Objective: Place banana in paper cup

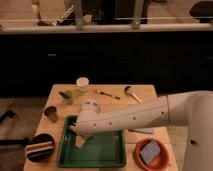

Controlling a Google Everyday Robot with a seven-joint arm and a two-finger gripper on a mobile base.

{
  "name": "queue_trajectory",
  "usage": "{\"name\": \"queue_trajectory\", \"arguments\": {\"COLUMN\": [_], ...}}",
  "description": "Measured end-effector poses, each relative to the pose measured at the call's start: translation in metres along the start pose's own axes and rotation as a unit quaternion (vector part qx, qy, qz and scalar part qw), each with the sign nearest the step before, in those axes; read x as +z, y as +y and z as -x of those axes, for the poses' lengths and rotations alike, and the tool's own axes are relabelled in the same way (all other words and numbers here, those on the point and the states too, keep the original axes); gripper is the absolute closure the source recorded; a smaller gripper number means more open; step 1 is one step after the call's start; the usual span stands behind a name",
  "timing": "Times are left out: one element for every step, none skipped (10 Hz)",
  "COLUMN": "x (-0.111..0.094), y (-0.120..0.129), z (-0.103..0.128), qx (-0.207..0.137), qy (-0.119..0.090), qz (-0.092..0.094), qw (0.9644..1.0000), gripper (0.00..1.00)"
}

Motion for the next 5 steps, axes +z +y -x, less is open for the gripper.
{"name": "queue_trajectory", "arguments": {"x": [0.007,0.009,0.012,0.017,0.02], "y": [0.0,-0.002,-0.006,-0.008,-0.009], "z": [0.004,0.004,0.004,0.008,0.011], "qx": [-0.002,0.0,0.004,0.005,0.006], "qy": [0.0,0.001,0.0,-0.001,-0.001], "qz": [0.004,0.005,0.006,0.008,0.01], "qw": [1.0,1.0,1.0,1.0,0.9999], "gripper": [0.2,0.2,0.2,0.2,0.2]}}
